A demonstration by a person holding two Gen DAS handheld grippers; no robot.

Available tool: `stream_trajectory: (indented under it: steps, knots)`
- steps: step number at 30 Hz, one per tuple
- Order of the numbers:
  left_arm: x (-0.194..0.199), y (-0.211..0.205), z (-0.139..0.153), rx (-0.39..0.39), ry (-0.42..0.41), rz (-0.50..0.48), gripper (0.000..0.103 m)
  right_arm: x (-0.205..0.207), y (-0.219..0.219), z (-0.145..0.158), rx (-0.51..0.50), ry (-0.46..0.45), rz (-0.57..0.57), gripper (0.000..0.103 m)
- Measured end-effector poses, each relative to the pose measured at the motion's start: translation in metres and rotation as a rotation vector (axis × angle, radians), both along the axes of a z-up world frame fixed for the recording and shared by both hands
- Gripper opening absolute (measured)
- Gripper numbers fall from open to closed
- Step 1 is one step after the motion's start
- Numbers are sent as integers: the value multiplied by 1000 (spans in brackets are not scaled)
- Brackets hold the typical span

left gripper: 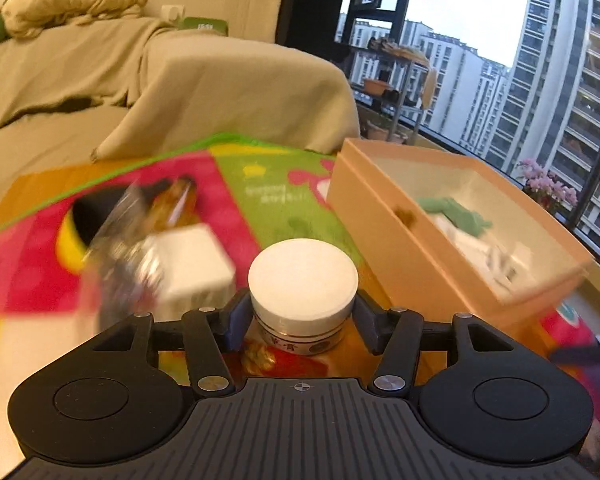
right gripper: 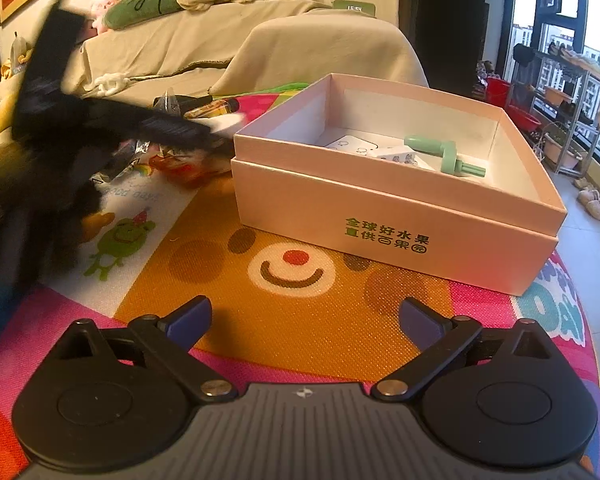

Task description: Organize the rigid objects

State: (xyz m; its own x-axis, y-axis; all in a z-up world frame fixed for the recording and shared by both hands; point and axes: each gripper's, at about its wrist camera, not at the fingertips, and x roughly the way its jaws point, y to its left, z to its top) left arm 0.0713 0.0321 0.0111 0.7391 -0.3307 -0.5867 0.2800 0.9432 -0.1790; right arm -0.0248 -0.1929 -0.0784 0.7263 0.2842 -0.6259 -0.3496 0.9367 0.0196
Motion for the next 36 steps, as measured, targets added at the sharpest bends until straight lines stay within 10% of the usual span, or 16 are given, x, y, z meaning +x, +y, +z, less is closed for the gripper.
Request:
stream_trajectory:
  steps: [8,17,22,29,36]
  knots:
    - [-89,28,1,-126,48,-45,59,0,2,0,-13,2,-30,103]
    - [-126,103,4,-233,-61,292,59,-7,48,9,-9,9,96,101]
    - [-125,121,-4,-260,-67,402,59,6,95,34,5,-55,237,78]
    - [-119,111,-7,-214,-77,370,59,112,144,91,51,-13,219,80]
    - [-121,117,-11,-254,-68,384,59,235,209,78,-21,49,59,85]
